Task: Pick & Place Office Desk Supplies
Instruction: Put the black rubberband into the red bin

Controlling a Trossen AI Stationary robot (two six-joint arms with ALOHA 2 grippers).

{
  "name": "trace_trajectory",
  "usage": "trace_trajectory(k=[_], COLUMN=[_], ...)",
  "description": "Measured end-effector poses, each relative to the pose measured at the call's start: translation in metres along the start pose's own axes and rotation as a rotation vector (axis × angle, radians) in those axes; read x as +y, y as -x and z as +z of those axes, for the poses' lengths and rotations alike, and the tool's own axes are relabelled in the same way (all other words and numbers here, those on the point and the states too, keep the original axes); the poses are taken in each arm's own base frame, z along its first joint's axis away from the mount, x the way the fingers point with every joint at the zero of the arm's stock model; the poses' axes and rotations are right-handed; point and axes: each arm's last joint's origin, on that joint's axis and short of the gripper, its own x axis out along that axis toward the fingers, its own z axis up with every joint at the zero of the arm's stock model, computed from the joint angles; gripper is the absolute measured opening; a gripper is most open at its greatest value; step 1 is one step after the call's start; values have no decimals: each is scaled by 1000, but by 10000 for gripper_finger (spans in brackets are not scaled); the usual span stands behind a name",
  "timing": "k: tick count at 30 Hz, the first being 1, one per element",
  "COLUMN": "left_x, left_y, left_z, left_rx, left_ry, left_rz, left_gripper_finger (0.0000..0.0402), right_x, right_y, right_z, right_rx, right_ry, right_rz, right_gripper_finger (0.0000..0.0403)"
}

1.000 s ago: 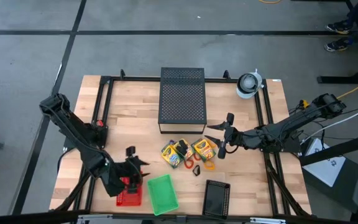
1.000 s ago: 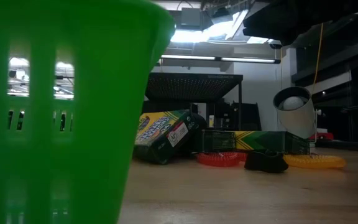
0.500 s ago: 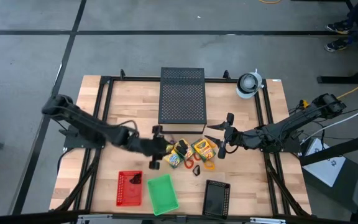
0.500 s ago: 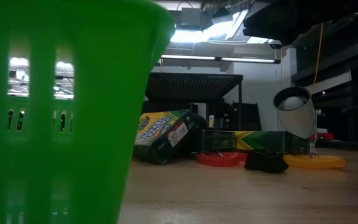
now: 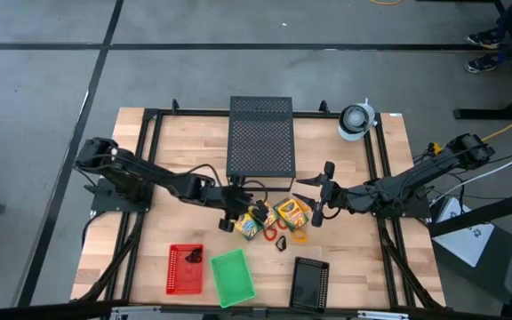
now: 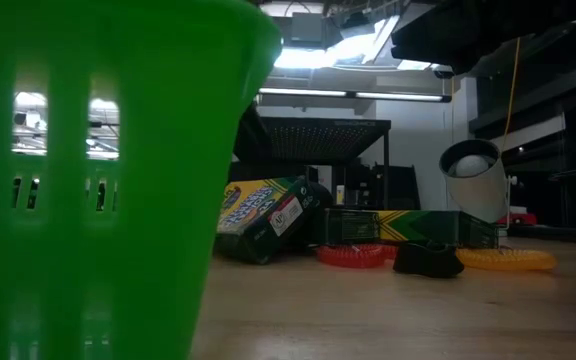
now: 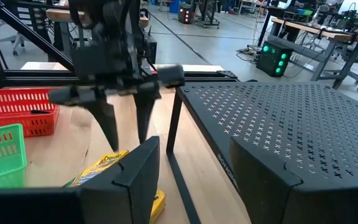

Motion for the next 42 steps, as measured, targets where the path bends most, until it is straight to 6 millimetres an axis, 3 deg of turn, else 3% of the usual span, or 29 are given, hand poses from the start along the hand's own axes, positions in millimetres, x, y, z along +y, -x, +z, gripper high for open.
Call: trace_trajectory(k=[7, 19, 30, 34, 42], left_x=[5, 3, -2, -2, -2], left_y=[-15, -37, -52, -51, -50], left_z=[3, 22, 18, 18, 19], left_rx=[3, 49, 97, 97, 98], left_ry=[-75, -97, -105, -105, -90], left_rz=[1, -148, -157, -151, -153], left_gripper_finger=[171, 171, 165, 129, 14], right_x=[0, 0, 0, 0, 0], right_y=[0, 0, 0, 0, 0], right_z=[0, 0, -2, -3, -3], right_rx=[0, 4, 22, 23, 23], right_ry=[0, 1, 8, 9, 9], right_rz=[0, 0, -1, -1, -2], right_gripper_finger=[196, 196, 196, 196, 196])
